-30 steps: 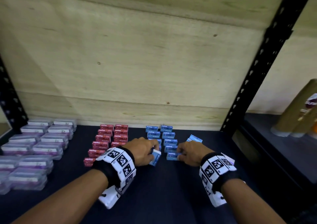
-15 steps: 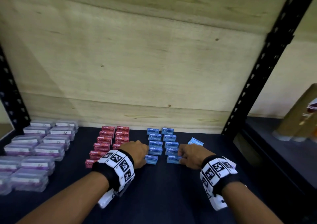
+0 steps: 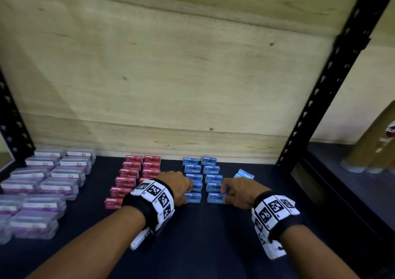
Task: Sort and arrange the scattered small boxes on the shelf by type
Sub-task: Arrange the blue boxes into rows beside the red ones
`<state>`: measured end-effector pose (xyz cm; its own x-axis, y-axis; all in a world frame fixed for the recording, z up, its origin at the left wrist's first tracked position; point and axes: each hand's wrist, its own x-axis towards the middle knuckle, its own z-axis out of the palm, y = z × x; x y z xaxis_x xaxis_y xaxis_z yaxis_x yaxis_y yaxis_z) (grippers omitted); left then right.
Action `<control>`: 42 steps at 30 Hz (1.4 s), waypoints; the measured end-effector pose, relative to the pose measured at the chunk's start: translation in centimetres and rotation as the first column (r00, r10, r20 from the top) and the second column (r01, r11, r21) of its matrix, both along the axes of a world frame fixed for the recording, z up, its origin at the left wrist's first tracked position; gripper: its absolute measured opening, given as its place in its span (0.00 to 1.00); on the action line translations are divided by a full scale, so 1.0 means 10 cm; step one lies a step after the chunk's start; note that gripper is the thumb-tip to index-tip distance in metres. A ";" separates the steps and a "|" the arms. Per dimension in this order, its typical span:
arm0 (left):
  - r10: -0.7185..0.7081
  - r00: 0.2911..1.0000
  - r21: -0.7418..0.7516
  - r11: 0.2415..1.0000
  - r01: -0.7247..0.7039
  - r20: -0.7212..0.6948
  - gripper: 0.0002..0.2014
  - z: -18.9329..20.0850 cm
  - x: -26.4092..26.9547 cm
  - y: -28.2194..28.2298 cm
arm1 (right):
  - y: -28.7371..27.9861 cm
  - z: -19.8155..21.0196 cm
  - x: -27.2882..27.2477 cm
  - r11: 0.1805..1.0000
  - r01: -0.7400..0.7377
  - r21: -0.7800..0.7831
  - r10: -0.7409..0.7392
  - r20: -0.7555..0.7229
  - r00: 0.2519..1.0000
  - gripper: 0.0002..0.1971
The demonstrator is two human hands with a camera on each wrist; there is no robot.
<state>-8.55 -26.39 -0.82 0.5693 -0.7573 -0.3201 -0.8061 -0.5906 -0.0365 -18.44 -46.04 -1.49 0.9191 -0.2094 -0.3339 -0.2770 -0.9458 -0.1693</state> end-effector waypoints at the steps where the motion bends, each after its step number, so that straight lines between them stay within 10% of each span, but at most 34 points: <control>1: -0.003 1.000 0.000 1.000 0.003 0.005 0.14 0.00 0.00 -0.01 | 0.00 0.01 0.00 1.000 -0.003 0.000 0.003 0.000 1.000 0.07; 14: 0.098 0.994 0.001 0.995 -0.098 -0.055 0.30 0.15 -0.02 0.09 | -0.10 0.06 -0.08 0.991 0.017 0.134 -0.015 -0.018 1.000 0.13; 20: 0.112 0.994 -0.070 0.991 -0.113 -0.007 0.18 0.38 0.13 0.03 | -0.54 0.32 -0.05 0.997 0.069 0.027 -0.071 0.098 0.993 0.04; 32: -0.049 0.998 -0.097 0.994 0.046 -0.031 0.12 0.37 0.31 -1.06 | -1.21 0.20 0.35 0.998 -0.055 -0.032 0.048 -0.184 0.982 0.41; 42: -0.188 0.979 -0.021 0.982 0.187 -0.078 0.18 0.26 0.37 -1.74 | -1.54 0.11 0.35 0.992 0.044 -0.115 -0.055 -0.100 0.993 0.30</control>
<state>-4.88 -43.81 1.81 0.3898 -0.8527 -0.3478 -0.9027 -0.4286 0.0390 -14.93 -61.43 -0.38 0.8686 -0.2954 -0.3979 -0.3346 -0.9419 -0.0311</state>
